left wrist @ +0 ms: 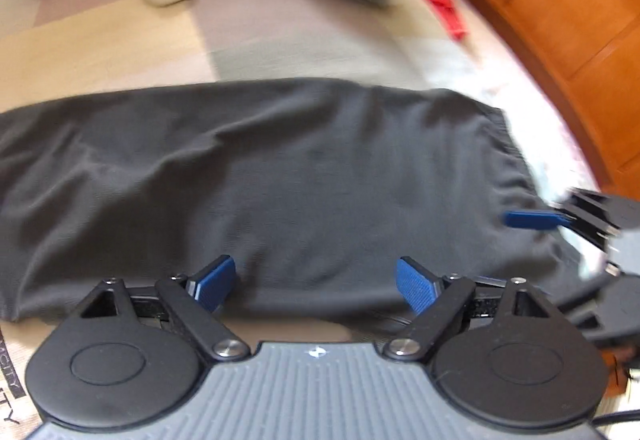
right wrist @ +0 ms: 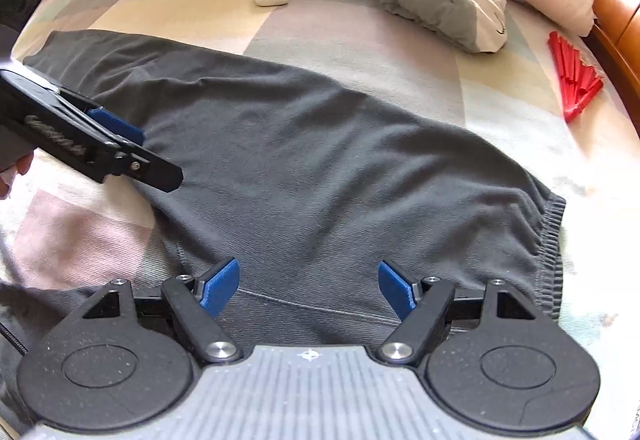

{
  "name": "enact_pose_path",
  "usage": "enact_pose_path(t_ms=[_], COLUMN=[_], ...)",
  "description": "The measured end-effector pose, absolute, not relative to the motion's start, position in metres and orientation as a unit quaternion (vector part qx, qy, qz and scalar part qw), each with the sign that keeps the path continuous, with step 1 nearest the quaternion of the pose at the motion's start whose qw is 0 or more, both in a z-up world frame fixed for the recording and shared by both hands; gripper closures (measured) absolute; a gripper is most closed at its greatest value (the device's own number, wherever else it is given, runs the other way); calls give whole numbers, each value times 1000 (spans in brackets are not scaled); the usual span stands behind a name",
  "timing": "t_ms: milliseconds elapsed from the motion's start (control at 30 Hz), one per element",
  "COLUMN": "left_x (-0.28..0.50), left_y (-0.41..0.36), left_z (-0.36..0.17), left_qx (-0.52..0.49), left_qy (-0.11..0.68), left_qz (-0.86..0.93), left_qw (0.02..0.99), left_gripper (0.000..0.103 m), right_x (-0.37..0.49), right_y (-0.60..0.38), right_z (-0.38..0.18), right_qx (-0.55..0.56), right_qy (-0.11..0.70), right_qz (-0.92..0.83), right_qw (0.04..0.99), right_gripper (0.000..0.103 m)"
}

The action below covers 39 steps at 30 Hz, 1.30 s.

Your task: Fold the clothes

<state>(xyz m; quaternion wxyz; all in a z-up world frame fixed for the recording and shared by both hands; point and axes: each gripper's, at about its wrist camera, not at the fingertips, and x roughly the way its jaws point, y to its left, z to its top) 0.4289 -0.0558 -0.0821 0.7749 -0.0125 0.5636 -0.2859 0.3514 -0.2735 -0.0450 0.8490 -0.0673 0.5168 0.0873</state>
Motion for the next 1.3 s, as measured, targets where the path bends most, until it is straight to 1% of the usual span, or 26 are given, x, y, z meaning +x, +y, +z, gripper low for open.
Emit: enact_pose_path(t_ms=[133, 267, 333, 500, 633, 700, 800, 900, 967, 1067, 1267, 1300], left_x=[413, 413, 424, 458, 473, 476, 472, 474, 474, 481, 506, 503], left_y=[-54, -43, -38, -30, -21, -16, -8, 13, 25, 34, 23, 23], left_z=[-92, -72, -66, -72, -91, -98, -94, -89, -78, -67, -95, -95], left_qx=[-9, -13, -1, -1, -34, -48, -23, -27, -34, -53, -74, -61], left_qy=[590, 554, 523, 496, 524, 537, 547, 566, 558, 523, 537, 532], left_qz=[-289, -302, -299, -265, -243, -233, -222, -188, -176, -189, -197, -188], left_qw=[754, 776, 798, 827, 815, 809, 807, 802, 810, 829, 817, 823], left_gripper=[17, 17, 16, 17, 17, 15, 15, 17, 17, 16, 16, 19], right_x=[349, 351, 353, 360, 364, 364, 363, 366, 370, 378, 390, 391], right_y=[-278, -278, -275, -265, -258, -257, -257, -258, -258, -252, -228, -225], right_z=[-43, -44, -43, -41, -51, -51, -52, -50, -49, -50, -51, -51], right_qx=[-70, -71, -70, -71, -68, -68, -72, -76, -74, -77, -76, -77], right_qy=[520, 524, 524, 519, 525, 527, 530, 529, 526, 522, 519, 518], right_qz=[82, 79, 80, 87, 92, 92, 94, 92, 91, 94, 122, 127], right_qw=[848, 845, 845, 847, 843, 842, 840, 840, 843, 844, 843, 842], right_gripper=[22, 22, 22, 22, 22, 22, 22, 22, 21, 21, 21, 21])
